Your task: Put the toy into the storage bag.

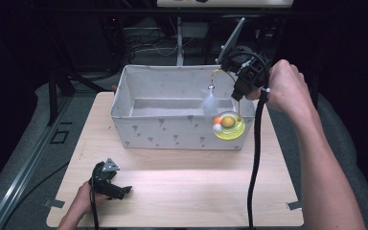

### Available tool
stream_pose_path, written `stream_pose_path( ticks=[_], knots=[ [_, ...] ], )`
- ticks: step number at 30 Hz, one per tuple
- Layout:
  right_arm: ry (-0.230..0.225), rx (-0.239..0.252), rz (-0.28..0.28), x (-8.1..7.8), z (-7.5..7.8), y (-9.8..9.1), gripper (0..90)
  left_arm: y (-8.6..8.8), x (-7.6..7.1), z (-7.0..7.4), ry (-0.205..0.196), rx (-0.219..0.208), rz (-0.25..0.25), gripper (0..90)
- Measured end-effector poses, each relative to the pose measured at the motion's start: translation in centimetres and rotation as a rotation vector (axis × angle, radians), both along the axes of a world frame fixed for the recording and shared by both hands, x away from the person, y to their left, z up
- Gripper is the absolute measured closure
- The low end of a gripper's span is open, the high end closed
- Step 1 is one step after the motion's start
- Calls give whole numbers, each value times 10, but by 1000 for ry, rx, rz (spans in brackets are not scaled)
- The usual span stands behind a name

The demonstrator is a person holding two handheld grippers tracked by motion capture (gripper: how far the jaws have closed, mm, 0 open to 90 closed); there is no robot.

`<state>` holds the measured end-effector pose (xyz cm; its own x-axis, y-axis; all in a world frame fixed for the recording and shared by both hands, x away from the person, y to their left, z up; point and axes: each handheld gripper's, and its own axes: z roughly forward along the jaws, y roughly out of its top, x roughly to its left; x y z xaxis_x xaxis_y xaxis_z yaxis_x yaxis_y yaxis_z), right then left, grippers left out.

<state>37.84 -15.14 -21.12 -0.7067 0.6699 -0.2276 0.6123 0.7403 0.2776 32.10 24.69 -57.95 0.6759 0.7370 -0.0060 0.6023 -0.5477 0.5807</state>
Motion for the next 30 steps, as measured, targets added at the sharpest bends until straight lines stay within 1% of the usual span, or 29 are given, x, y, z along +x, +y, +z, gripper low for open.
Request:
stream_pose_path(
  ticks=[1, 3, 5, 6, 7, 8, 10, 13, 15, 16, 18, 20, 21, 22, 24, 25, 26, 27, 30],
  knots=[
    [1, -1, 0, 0, 2, 1, 875, 0, 0, 0, -7, 0, 1, 1],
    [-4, -7, 1, 1, 7, 3, 875, 1, -1, 0, -2, 0, 0, 1],
    [-10, -18, 2, 2, 11, 3, 875, 1, -1, -1, -8, -2, 4, 1],
    [-10, -18, 2, 2, 11, 3, 875, 1, -1, -1, -8, -2, 4, 1],
    [-15, -3, 3, 3, 13, 3, 875, 1, -1, 0, -7, -1, 4, 1],
    [-15, -11, -1, 4, 15, 3, 875, 1, -1, 0, -8, -1, 4, 1],
    [-21, -4, -6, 5, 18, 3, 875, 1, -1, 0, -8, 0, 3, 1],
    [-28, 3, -15, 7, 20, 3, 875, 1, -1, 0, -2, 1, 1, 1],
    [-34, -4, -17, 9, 20, 2, 875, 1, -1, 0, -2, 3, 0, 1],
    [-35, 5, -23, 11, 20, 2, 875, 1, 0, 0, -2, 3, -1, 0],
    [-32, 0, -26, 12, 21, 1, 875, 1, 0, 0, -2, 3, -3, 0],
    [-51, 14, -45, 15, 22, 0, 875, 1, 0, 0, -2, 5, -3, 0],
    [-51, 5, -48, 16, 24, -1, 875, 1, -1, 0, -2, 4, -2, 0],
    [-60, 4, -55, 17, 25, -1, 875, 1, -1, 0, -2, 3, -1, 0],
    [-72, 13, -59, 19, 27, -1, 875, 1, -1, 0, -2, 1, 0, 0],
    [-82, 20, -71, 20, 28, -1, 875, 1, -1, 0, -2, 2, 0, 0],
    [-82, 20, -71, 20, 28, -1, 875, 1, -1, 0, -2, 2, 0, 0],
    [-92, 10, -71, 23, 31, -2, 875, 1, -1, 0, 0, -3, 2, 0],
    [-99, 18, -82, 27, 33, -2, 875, 1, -1, 0, 0, 1, 0, 0]
  ],
)
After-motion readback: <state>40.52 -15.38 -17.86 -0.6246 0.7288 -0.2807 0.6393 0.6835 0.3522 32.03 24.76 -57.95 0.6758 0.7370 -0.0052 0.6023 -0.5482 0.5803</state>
